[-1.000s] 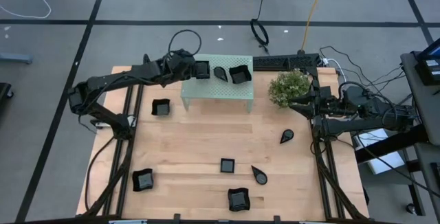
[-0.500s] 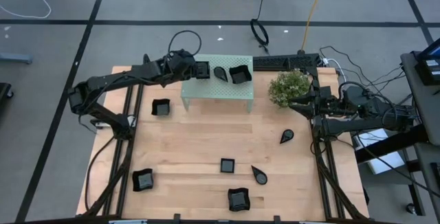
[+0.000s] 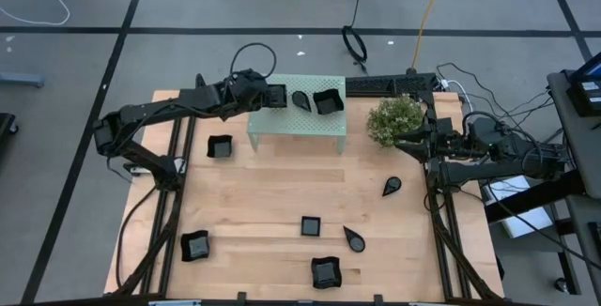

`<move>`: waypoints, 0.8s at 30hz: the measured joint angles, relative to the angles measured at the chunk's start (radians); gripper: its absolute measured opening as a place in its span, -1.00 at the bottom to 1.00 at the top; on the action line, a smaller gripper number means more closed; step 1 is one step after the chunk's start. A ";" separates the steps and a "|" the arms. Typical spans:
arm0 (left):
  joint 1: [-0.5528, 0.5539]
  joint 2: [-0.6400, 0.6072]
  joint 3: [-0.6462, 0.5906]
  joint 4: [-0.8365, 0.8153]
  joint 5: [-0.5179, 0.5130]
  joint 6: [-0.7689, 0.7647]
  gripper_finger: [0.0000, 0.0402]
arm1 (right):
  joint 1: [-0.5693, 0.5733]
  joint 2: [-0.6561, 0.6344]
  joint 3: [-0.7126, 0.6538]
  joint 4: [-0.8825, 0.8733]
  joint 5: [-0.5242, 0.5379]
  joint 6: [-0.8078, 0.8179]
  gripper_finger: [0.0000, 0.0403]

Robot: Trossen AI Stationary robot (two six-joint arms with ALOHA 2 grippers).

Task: Pick & Place Mini shaped plates
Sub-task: Stack the black square plate on top of the other black square plate on the shelf

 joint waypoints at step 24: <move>0.008 0.034 -0.001 0.029 0.005 0.008 -0.95 | 0.000 0.000 0.000 0.000 0.000 0.000 -0.48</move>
